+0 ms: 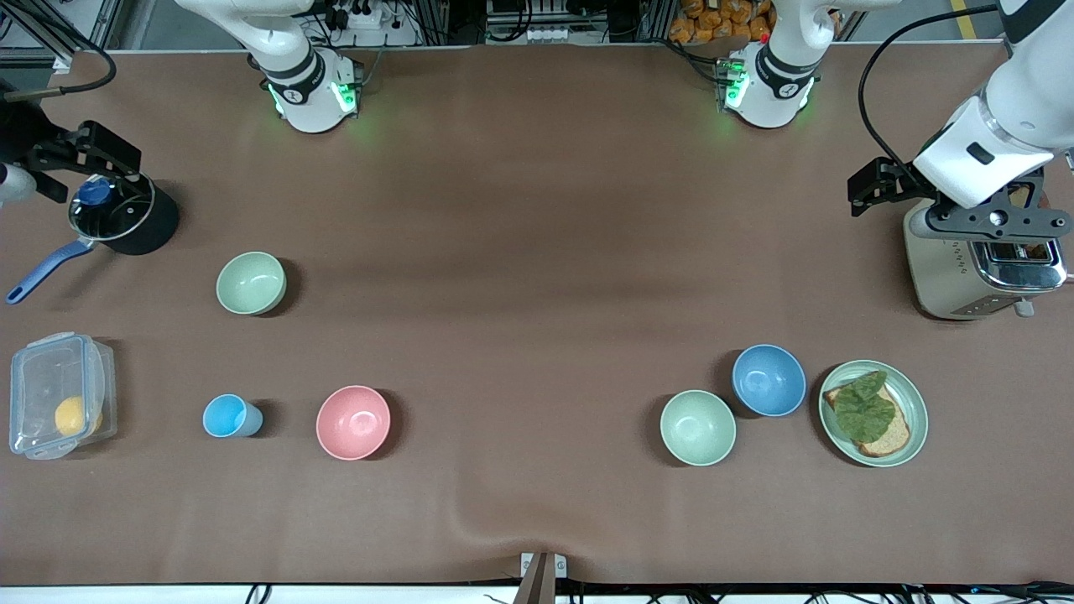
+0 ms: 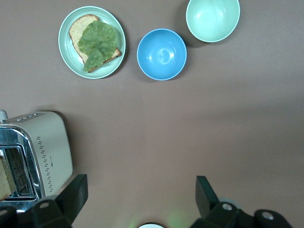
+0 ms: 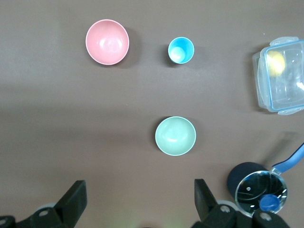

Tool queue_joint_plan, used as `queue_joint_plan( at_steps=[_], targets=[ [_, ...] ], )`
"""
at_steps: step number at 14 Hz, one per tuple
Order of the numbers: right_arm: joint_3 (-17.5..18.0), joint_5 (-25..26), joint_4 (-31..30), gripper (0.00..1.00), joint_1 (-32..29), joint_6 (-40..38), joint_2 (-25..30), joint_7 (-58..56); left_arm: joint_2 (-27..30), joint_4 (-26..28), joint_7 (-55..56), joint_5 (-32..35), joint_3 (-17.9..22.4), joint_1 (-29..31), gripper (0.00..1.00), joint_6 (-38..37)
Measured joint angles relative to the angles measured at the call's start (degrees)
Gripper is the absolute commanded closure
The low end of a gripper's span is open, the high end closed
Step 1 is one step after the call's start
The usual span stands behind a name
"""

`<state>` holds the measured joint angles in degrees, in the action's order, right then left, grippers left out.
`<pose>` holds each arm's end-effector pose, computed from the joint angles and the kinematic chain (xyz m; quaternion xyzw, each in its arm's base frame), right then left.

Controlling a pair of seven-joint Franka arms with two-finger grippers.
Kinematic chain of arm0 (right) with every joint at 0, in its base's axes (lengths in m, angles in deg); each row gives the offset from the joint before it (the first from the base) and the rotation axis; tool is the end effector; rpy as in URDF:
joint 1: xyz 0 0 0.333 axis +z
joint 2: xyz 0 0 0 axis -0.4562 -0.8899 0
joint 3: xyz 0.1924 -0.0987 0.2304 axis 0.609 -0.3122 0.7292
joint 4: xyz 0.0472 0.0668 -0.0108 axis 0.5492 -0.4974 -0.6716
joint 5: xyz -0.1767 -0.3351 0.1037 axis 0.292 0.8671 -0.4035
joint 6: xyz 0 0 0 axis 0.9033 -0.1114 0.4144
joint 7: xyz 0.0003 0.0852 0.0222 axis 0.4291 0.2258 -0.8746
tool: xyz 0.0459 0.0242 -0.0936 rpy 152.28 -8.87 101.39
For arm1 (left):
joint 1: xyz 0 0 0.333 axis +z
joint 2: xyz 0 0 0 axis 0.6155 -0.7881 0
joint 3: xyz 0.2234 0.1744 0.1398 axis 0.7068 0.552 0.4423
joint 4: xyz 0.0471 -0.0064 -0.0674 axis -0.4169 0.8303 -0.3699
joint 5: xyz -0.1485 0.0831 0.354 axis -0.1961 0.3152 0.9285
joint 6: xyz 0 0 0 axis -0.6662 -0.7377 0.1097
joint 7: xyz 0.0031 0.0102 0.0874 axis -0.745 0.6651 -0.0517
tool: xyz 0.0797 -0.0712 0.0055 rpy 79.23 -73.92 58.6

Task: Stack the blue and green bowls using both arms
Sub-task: 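Reach the right gripper to the green bowl while the left gripper reaches the blue bowl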

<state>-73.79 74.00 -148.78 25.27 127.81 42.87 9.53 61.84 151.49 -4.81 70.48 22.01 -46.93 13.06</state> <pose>0.5367 0.0308 0.6750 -0.9983 -0.0566 0.0147 0.0015 0.5459 -0.1036 0.6154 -0.9973 0.0565 0.0381 0.0269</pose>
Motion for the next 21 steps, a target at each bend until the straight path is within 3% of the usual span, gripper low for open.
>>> queue_joint_plan(
  at_steps=[7,12,14,17,21],
  targets=[
    [-0.02,0.21,-0.46,0.00,0.00,-0.28,-0.06,-0.74,-1.76,-0.34,0.00,0.00,0.00,-0.02,0.00,0.01],
    [-0.18,0.27,-7.63,0.00,-1.94,2.25,-0.09,-0.73,-11.87,-2.69,0.00,0.00,0.04,0.01,0.00,1.69],
    [-0.28,0.27,-13.15,0.00,-2.39,6.92,0.65,-0.79,-15.72,-3.07,0.00,-2.72,0.10,0.26,0.00,2.80],
    [-0.41,0.27,-27.84,0.00,-2.92,19.48,4.17,-0.95,-20.38,-3.34,-1.08,-11.09,0.56,3.17,0.00,6.16],
    [-0.65,0.28,-43.17,0.00,-4.61,34.86,5.54,-2.26,-24.78,-3.47,-3.39,-2.23,0.18,2.90,0.00,13.87]
  ],
)
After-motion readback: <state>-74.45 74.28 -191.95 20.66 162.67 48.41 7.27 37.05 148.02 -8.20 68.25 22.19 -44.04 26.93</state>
